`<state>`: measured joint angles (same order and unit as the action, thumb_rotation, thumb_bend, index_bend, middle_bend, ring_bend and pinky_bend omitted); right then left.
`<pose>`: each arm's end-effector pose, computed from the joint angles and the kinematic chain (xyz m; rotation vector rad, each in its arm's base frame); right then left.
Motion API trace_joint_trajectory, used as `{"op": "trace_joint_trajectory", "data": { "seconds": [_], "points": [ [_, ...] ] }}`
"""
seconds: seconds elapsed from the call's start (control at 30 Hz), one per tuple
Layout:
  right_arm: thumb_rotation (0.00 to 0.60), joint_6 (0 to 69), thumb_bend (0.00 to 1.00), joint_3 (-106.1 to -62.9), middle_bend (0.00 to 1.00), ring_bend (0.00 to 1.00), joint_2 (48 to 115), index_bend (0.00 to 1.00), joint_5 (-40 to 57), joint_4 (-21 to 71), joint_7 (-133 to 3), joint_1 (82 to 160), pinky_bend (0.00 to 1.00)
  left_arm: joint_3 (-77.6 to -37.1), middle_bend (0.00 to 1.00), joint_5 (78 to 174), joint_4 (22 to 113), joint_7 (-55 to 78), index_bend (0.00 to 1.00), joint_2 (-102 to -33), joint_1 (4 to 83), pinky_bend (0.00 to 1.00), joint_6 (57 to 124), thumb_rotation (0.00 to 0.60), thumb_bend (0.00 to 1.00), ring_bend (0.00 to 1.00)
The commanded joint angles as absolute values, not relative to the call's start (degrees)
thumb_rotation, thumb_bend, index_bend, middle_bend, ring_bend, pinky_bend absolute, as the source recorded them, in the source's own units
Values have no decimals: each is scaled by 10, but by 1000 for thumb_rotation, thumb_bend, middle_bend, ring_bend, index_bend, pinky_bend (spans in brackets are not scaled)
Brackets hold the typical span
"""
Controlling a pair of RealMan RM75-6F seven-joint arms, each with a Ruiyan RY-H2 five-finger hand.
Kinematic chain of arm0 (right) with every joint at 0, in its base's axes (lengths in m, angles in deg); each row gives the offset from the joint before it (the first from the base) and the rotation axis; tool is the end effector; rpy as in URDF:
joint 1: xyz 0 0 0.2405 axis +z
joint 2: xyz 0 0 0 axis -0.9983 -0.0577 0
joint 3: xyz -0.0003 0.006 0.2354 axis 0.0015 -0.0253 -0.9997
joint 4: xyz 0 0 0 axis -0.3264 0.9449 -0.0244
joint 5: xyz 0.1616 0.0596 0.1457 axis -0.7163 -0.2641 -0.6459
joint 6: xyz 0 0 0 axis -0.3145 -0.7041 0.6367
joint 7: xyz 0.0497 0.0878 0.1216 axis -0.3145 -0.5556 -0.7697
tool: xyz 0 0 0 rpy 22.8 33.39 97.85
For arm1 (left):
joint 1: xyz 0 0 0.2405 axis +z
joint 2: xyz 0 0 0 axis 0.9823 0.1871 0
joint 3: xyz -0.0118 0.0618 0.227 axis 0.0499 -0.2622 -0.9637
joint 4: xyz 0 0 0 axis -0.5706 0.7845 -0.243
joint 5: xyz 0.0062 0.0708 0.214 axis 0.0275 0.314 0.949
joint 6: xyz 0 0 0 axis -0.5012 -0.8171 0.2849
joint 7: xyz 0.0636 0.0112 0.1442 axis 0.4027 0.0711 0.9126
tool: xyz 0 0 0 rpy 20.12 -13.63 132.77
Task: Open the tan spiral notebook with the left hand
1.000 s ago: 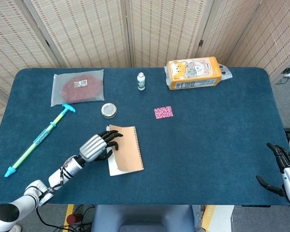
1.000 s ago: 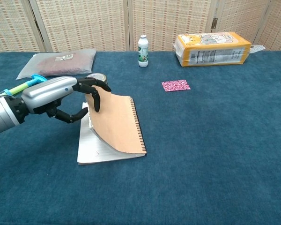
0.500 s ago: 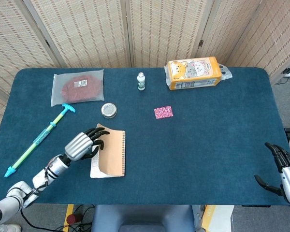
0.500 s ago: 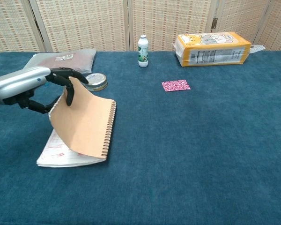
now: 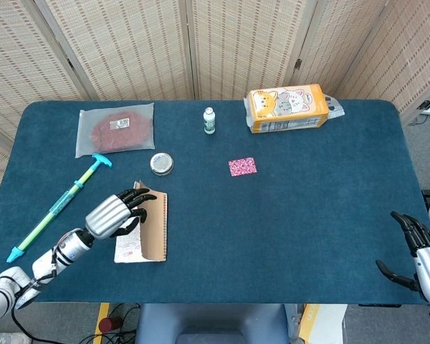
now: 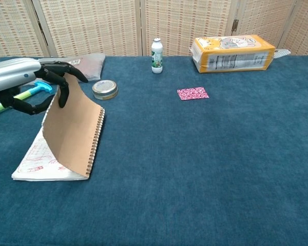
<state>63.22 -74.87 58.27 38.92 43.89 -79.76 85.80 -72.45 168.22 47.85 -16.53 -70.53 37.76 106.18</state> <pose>-0.2950 -0.1552 0.1622 1.3181 -1.0126 1.1285 -0.1981 0.3399 0.0258 -2.1599 -0.6086 -1.2956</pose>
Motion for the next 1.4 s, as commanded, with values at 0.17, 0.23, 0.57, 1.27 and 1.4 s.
{"op": "trace_joint_trajectory", "data": {
  "seconds": [0.17, 0.23, 0.57, 1.27, 1.4],
  "points": [
    [600, 641, 257, -746, 151, 98, 585, 4, 388, 434, -802, 850, 148, -706, 219, 1710, 583, -80, 594, -678, 321, 256, 1017, 600, 659, 147],
    [600, 643, 257, -746, 151, 98, 585, 4, 388, 433, -804, 848, 148, -700, 219, 1708, 602, -62, 578, -677, 310, 256, 997, 600, 659, 146],
    [600, 646, 257, -744, 151, 98, 589, 4, 384, 424, -812, 842, 148, -669, 176, 1648, 681, 16, 240, -685, 289, 256, 905, 600, 472, 139],
    [600, 633, 257, -748, 151, 98, 591, 4, 387, 412, -824, 852, 148, -628, 128, 1473, 727, -59, 74, -622, 384, 256, 896, 600, 255, 102],
    [600, 629, 257, -749, 151, 98, 592, 4, 387, 410, -827, 856, 148, -630, 128, 1444, 711, -72, 82, -609, 414, 256, 897, 600, 256, 102]
  ]
}}
